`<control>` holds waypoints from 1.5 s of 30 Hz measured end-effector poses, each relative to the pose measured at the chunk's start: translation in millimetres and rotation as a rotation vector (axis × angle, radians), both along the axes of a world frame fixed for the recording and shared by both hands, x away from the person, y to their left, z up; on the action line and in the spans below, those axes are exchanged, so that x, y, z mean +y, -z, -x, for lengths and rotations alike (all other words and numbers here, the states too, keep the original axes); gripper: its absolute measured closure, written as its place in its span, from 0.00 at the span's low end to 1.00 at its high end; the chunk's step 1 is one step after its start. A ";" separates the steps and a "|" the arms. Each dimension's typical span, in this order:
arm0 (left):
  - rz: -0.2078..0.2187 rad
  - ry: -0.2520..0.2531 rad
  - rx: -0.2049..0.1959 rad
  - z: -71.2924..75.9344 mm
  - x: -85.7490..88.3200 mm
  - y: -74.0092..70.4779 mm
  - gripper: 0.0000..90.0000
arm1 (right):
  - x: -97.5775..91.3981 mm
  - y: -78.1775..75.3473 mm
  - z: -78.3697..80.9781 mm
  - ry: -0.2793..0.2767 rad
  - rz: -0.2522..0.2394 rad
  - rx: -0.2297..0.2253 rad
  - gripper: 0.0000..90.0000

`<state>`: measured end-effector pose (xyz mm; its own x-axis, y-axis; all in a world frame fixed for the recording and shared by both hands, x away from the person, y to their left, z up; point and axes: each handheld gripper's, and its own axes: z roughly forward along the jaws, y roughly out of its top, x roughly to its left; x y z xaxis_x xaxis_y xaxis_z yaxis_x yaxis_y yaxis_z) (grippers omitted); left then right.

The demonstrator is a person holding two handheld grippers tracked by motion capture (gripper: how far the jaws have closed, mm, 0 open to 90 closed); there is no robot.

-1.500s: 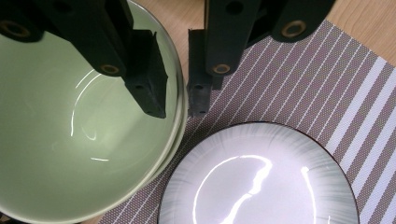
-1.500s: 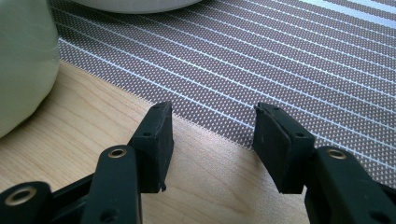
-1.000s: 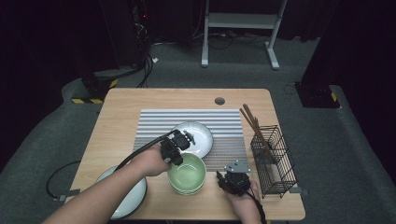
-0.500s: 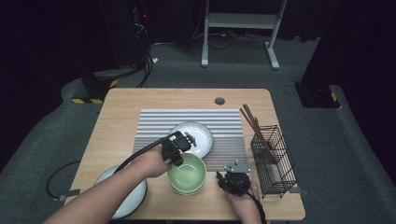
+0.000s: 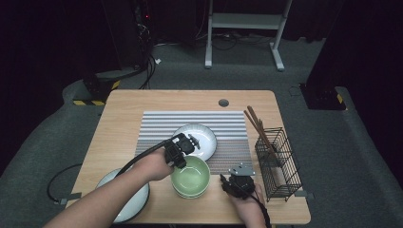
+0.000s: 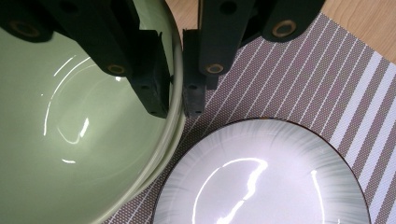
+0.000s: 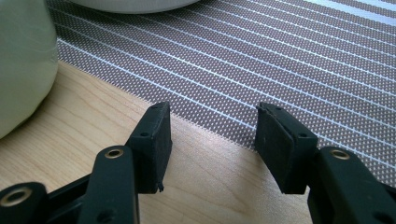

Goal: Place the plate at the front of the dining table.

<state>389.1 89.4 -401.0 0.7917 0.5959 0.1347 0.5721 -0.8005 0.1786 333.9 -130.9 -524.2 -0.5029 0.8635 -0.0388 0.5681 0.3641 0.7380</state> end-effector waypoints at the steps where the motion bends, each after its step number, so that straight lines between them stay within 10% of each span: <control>1: 0.001 0.000 -0.003 0.2 0.0 -0.1 0.90 | 0.0 -0.1 0.0 0.001 0.001 0.001 0.51; 21: 0.018 0.004 -0.048 5.5 0.4 -10.7 0.94 | 0.1 0.0 0.0 0.004 0.000 0.002 0.49; 45: 0.094 -0.034 -0.005 1.3 9.5 -11.9 0.94 | -0.2 0.0 -0.6 -0.001 -0.001 0.006 0.48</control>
<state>387.8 98.9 -389.1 0.7700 0.6329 0.0806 0.5979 -0.7599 0.2550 334.6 -131.0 -524.1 -0.5039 0.8630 -0.0349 0.5719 0.3637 0.7353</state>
